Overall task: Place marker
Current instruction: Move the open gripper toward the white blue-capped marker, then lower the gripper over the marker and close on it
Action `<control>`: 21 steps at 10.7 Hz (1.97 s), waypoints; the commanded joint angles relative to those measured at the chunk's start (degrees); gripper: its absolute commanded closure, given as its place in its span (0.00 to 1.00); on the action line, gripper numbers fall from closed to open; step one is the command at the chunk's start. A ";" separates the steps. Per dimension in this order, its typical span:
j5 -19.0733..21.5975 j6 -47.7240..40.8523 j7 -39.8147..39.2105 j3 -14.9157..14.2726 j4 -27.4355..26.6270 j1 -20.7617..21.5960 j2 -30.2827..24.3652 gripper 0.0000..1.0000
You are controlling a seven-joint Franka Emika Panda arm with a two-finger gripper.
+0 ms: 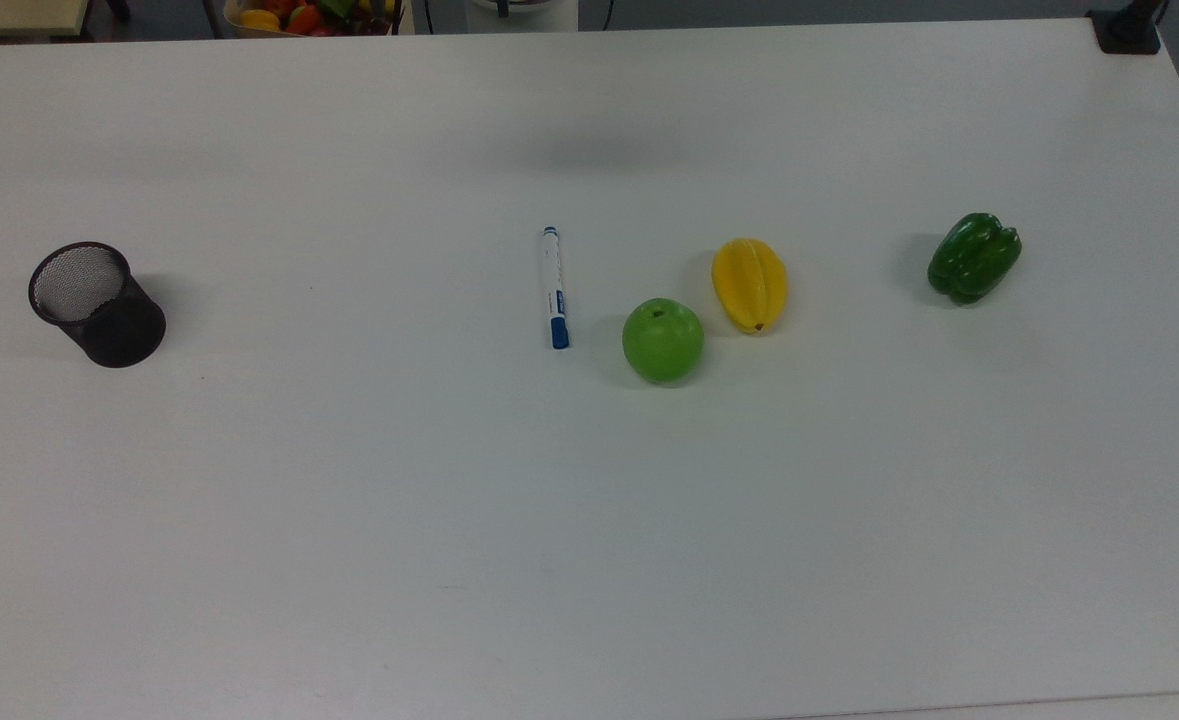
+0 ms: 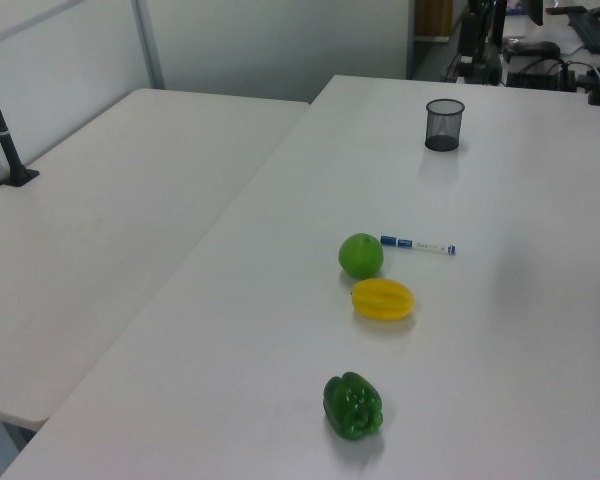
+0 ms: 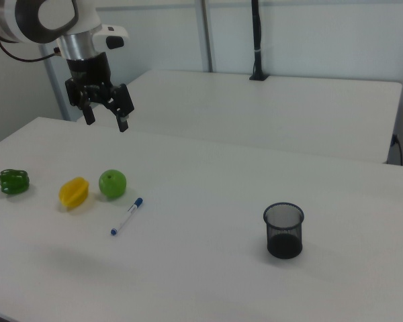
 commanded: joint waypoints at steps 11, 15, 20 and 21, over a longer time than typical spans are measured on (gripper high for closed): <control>-0.03 20.48 -1.28 -0.67 -11.59 0.98 4.15 0.00; -1.78 25.75 -1.19 -0.67 -11.58 2.92 10.30 0.00; -1.96 31.03 -0.58 -0.67 -11.50 5.55 16.46 0.00; -2.05 31.73 -0.58 -0.67 -11.50 5.82 17.51 0.01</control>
